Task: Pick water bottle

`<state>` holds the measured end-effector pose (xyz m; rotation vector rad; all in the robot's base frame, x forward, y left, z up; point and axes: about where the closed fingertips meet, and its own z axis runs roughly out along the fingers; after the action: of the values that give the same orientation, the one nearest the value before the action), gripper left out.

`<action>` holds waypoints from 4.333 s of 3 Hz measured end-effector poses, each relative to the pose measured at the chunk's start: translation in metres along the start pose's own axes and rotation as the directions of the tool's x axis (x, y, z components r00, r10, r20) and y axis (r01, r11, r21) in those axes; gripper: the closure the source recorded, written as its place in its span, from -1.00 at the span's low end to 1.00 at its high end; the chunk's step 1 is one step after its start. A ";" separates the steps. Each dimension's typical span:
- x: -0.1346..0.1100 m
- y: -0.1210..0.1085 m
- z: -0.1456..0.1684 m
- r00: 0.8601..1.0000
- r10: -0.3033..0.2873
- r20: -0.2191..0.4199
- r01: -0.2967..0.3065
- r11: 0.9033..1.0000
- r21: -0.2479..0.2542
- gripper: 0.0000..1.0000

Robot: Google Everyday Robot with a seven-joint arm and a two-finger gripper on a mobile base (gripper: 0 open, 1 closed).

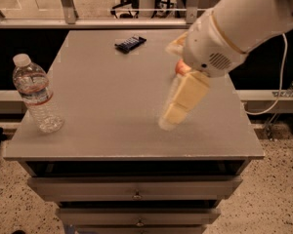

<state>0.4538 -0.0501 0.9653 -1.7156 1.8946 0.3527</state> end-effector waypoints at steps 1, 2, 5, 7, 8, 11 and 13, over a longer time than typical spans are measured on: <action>-0.015 0.003 0.002 0.999 -0.003 0.040 0.003 1.000 -0.005 -1.00; -0.015 0.003 0.002 0.999 -0.003 0.040 0.003 1.000 -0.005 -1.00; -0.095 -0.004 0.115 0.945 -0.009 0.326 0.052 0.991 -0.123 -1.00; -0.149 0.003 0.176 0.863 0.033 0.505 0.072 0.979 -0.188 -1.00; -0.170 0.007 0.196 0.819 0.060 0.570 0.070 0.977 -0.202 -1.00; -0.203 0.006 0.227 0.742 0.124 0.658 0.023 0.977 -0.211 -0.30; -0.185 -0.026 0.192 0.731 0.085 0.677 -0.007 0.993 -0.117 0.63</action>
Offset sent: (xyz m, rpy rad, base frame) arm -0.0015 0.0161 0.0072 0.0479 -0.0027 0.0133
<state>0.5278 0.2036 0.9171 -1.3245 1.3742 0.9774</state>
